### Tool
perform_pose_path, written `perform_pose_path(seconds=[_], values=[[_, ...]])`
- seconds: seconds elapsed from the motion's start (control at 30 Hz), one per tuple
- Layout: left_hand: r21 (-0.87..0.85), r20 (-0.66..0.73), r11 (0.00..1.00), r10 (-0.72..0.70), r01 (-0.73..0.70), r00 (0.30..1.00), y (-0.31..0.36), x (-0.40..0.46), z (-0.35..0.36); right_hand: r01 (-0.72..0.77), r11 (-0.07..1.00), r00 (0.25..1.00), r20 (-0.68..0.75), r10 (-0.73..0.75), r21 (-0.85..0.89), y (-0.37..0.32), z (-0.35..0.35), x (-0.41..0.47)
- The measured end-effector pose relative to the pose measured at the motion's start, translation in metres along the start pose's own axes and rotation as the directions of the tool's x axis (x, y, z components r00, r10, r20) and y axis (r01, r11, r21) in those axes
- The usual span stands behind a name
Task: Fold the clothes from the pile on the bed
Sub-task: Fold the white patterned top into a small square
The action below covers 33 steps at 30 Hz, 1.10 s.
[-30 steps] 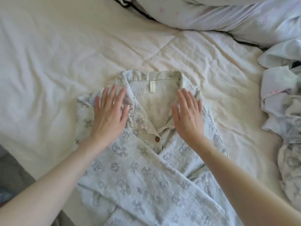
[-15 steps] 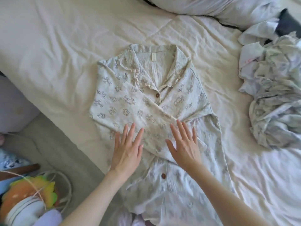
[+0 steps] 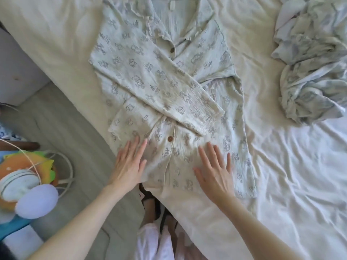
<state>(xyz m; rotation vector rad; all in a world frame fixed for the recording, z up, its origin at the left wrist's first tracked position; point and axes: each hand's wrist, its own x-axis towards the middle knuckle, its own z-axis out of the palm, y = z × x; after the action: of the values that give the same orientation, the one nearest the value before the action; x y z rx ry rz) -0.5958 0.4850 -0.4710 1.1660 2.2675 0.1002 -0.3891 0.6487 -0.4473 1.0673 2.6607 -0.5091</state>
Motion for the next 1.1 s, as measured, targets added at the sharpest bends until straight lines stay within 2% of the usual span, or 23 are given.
perform_pose_path(seconds=[0.1, 0.2, 0.3, 0.4, 0.53, 0.57, 0.63, 0.7, 0.73, 0.77, 0.8, 0.83, 0.9, 0.97, 1.03, 1.1], values=[[0.031, -0.028, 0.999, 0.034, -0.033, 0.999, 0.001, -0.005, 0.013, 0.000, 1.000, 1.000, 0.005, 0.000, 0.009, -0.009, 0.017, -0.009], [0.171, 0.001, 0.984, 0.053, -0.052, 0.999, 0.023, -0.021, 0.029, -0.008, 1.000, 1.000, 0.017, 0.008, 0.001, -0.009, 0.028, -0.017], [0.147, -0.161, 0.988, 0.081, -0.057, 0.984, 0.054, -0.035, 0.048, 0.013, 1.000, 1.000, 0.000, -0.013, -0.021, -0.001, 0.030, -0.031], [0.038, -0.277, 0.995, -0.075, 0.089, 0.958, 0.080, -0.034, 0.054, 0.022, 0.999, 0.999, -0.029, -0.023, -0.040, 0.008, 0.032, -0.051], [-0.170, -0.291, 0.945, -0.318, 0.278, 0.902, 0.095, -0.032, 0.051, 0.003, 0.999, 0.999, -0.050, -0.005, -0.038, 0.013, 0.033, -0.073], [-0.197, -0.298, 0.945, -0.311, 0.260, 0.902, 0.097, -0.036, 0.050, -0.008, 1.000, 0.998, -0.056, 0.007, -0.028, 0.013, 0.034, -0.077], [-0.229, -0.304, 0.967, -0.183, 0.115, 0.935, 0.102, -0.044, 0.050, -0.025, 1.000, 0.994, -0.102, 0.025, 0.006, 0.010, 0.034, -0.084], [-0.242, -0.222, 0.969, -0.002, -0.053, 0.975, 0.101, -0.049, 0.054, -0.033, 0.999, 0.981, -0.190, 0.039, 0.035, 0.006, 0.034, -0.091], [-0.261, -0.190, 0.962, 0.030, -0.080, 0.981, 0.097, -0.048, 0.057, -0.065, 0.996, 0.971, -0.226, 0.077, 0.061, 0.005, 0.033, -0.093], [-0.311, -0.199, 0.949, -0.018, -0.045, 0.980, 0.091, -0.047, 0.059, -0.113, 0.988, 0.961, -0.240, 0.136, 0.108, 0.004, 0.032, -0.095], [-0.397, -0.235, 0.917, -0.145, 0.041, 0.961, 0.083, -0.044, 0.060, -0.168, 0.968, 0.949, -0.235, 0.210, 0.185, 0.004, 0.030, -0.096], [-0.495, -0.263, 0.856, -0.310, 0.148, 0.913, 0.072, -0.041, 0.059, -0.225, 0.932, 0.931, -0.218, 0.291, 0.285, 0.004, 0.028, -0.095], [-0.631, -0.221, 0.696, -0.584, 0.342, 0.781, 0.042, -0.030, 0.055, -0.363, 0.787, 0.864, -0.137, 0.485, 0.499, 0.007, 0.022, -0.091], [-0.658, -0.122, 0.587, -0.700, 0.471, 0.703, 0.007, -0.014, 0.050, -0.520, 0.551, 0.698, -0.047, 0.715, 0.653, 0.013, 0.019, -0.086], [-0.749, 0.003, 0.447, -0.736, 0.489, 0.677, -0.020, 0.010, 0.038, -0.595, 0.312, 0.483, 0.019, 0.875, 0.741, 0.022, 0.016, -0.080], [-0.848, 0.061, 0.336, -0.706, 0.409, 0.705, -0.036, 0.031, 0.029, -0.594, 0.146, 0.355, 0.095, 0.930, 0.791, 0.029, 0.014, -0.072]])
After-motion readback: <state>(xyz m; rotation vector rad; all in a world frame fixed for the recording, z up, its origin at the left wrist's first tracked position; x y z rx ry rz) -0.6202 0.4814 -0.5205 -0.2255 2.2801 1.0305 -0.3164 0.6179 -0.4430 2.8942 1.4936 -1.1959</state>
